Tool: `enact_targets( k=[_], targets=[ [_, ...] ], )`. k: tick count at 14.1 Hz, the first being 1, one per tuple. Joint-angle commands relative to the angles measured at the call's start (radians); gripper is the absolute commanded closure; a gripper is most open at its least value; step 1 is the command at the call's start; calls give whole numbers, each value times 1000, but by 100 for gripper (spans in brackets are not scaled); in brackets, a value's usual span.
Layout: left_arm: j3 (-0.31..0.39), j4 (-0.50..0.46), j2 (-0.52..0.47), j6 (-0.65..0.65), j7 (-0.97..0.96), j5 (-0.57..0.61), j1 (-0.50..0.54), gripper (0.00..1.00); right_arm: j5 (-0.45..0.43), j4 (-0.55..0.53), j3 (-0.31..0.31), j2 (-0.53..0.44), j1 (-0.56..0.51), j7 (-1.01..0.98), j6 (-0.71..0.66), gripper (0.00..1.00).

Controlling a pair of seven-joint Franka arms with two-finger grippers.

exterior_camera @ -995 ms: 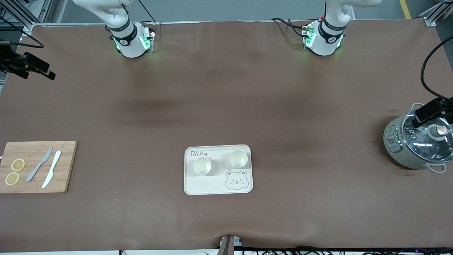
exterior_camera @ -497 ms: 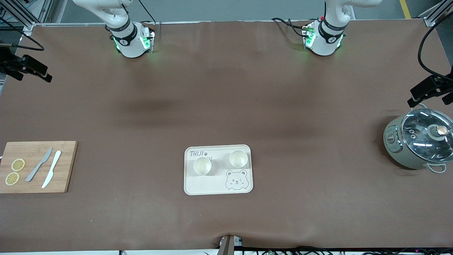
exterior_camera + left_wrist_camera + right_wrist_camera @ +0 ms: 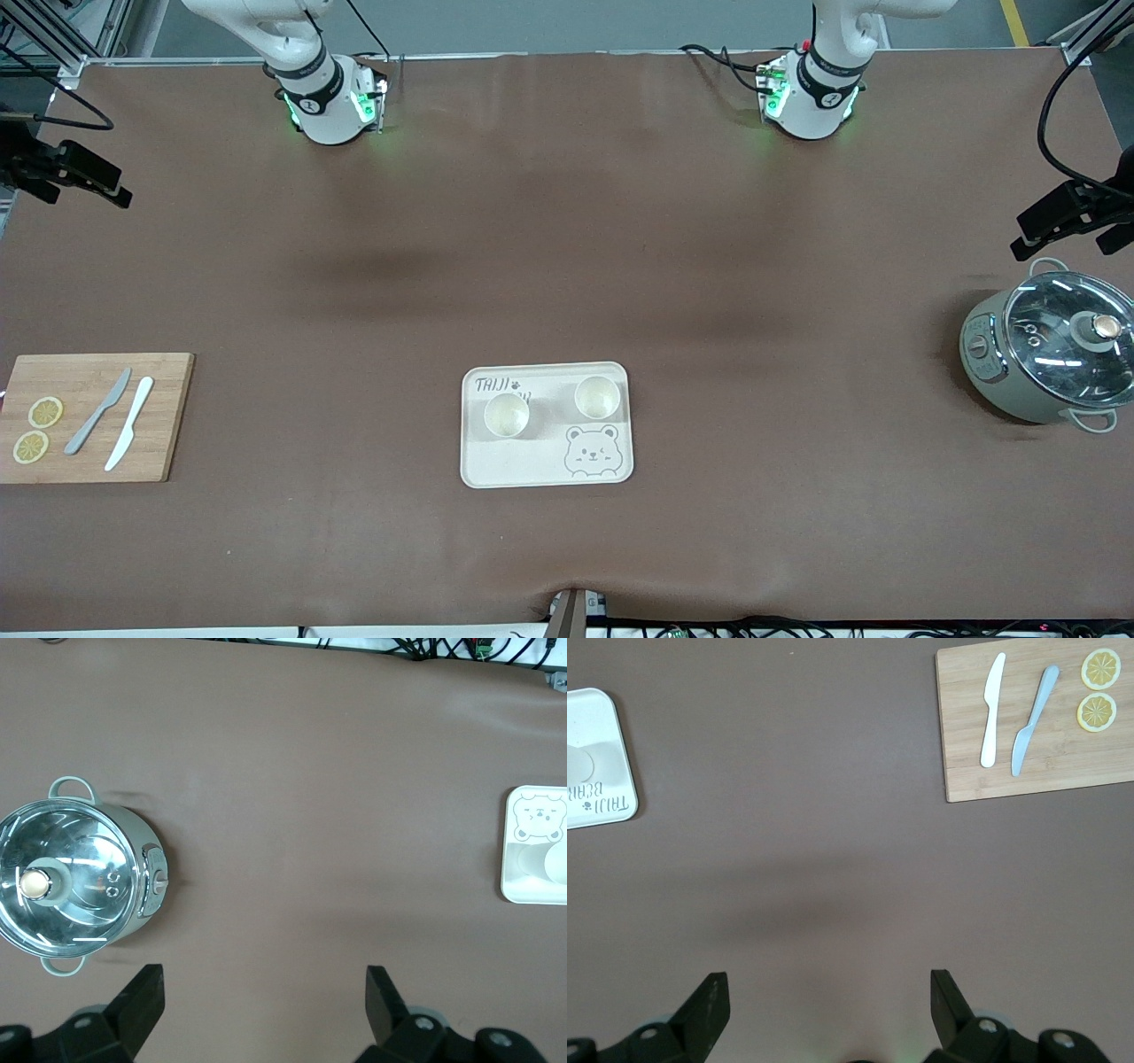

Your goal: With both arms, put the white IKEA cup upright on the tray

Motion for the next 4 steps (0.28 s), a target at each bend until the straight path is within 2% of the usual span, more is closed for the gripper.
enact_targets(
  k=[1,4],
  targets=[
    [-11,-26,-28,4,-15,24,-2,0,-13,37,6,20,-13,-13,-8,0],
    [-11,-26,-28,1,-14,24,-2,0,-13,37,6,23,-11,-10,-9,0]
  ],
)
